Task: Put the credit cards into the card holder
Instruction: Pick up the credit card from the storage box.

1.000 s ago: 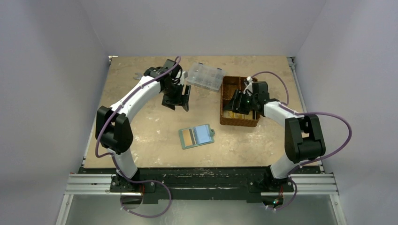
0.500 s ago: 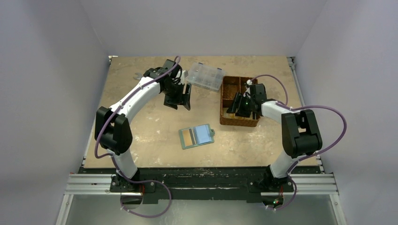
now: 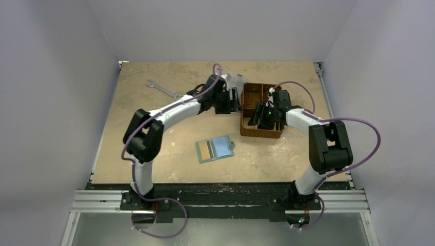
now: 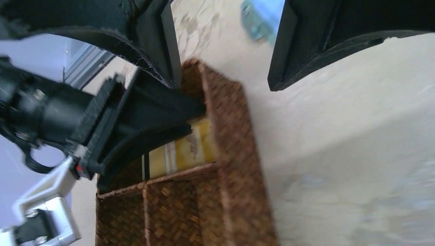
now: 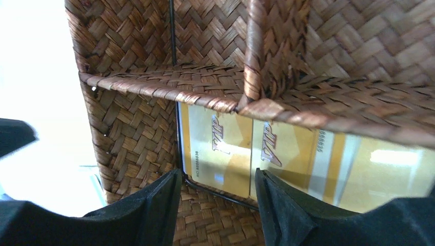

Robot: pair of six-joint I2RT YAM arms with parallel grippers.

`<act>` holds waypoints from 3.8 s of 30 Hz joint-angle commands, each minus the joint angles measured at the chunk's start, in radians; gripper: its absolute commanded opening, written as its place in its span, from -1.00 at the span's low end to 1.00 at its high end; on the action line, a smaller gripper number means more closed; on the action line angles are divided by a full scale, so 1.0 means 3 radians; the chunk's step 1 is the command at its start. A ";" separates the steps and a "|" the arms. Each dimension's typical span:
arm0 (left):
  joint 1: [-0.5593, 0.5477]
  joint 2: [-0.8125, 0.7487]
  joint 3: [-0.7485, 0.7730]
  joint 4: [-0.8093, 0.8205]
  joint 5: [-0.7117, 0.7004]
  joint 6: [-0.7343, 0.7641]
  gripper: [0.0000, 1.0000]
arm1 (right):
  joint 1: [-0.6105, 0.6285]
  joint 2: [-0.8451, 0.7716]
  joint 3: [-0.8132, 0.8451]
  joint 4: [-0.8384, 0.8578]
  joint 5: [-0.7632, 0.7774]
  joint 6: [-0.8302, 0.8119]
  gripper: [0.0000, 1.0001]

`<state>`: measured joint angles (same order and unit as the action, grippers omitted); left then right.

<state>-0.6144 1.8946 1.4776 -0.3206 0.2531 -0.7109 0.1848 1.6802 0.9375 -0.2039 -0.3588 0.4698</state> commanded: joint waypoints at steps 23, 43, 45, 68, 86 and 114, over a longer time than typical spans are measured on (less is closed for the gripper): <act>-0.0548 0.0986 0.0940 -0.0624 -0.0949 -0.0313 -0.65 | -0.0074 -0.0193 0.0408 -0.0782 0.0926 -0.0068 0.17; -0.0575 0.0996 0.0863 -0.0323 -0.0433 -0.0314 -1.00 | -0.0036 0.0165 0.0189 0.0273 -0.0514 0.0192 -0.02; -0.0576 0.0992 0.0857 -0.0322 -0.0423 -0.0314 -1.00 | -0.0034 0.0136 0.0159 0.0419 -0.0670 0.0277 -0.08; -0.0591 0.1022 0.0859 -0.0304 -0.0357 -0.0298 -1.00 | -0.0037 0.0089 0.0199 0.0487 -0.0659 0.0338 -0.26; -0.0579 0.1017 0.0816 -0.0329 -0.0333 -0.0323 -1.00 | -0.0047 -0.0184 0.0114 -0.0523 0.0165 -0.0173 0.24; -0.0536 0.1007 0.0703 -0.0192 -0.0153 -0.0422 -1.00 | -0.0136 -0.0264 0.0125 -0.0241 -0.0232 -0.0129 -0.26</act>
<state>-0.7593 2.1941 1.7164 -0.3603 0.1413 -0.8288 0.1471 1.6913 0.8490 -0.0383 -0.6422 0.5838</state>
